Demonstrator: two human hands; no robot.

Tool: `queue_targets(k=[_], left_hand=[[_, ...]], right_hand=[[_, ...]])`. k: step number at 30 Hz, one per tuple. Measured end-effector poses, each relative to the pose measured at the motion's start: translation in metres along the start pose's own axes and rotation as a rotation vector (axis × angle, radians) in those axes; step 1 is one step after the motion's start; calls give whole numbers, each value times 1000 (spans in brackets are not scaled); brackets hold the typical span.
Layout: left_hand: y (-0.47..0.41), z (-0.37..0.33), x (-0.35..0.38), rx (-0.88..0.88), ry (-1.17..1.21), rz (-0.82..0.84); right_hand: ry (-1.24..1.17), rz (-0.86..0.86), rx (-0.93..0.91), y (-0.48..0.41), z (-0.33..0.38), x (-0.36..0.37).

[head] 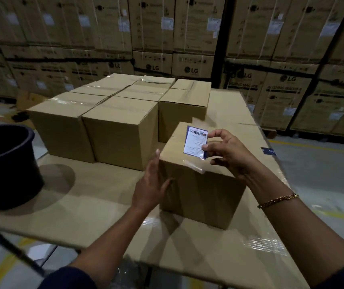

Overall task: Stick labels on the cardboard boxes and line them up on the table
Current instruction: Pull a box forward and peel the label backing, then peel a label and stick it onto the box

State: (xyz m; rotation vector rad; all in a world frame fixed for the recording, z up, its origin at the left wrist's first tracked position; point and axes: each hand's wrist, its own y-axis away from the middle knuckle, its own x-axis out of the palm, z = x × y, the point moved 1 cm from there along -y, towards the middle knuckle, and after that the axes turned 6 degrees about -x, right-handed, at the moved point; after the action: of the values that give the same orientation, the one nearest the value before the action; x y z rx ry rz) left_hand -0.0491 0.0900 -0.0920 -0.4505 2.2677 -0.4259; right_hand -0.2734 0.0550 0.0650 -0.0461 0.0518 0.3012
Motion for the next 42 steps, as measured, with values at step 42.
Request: queue_targets(k=[42], left_hand=[[-94, 147, -208, -66, 258, -287]], right_hand=[[457, 211, -336, -133, -22, 294]])
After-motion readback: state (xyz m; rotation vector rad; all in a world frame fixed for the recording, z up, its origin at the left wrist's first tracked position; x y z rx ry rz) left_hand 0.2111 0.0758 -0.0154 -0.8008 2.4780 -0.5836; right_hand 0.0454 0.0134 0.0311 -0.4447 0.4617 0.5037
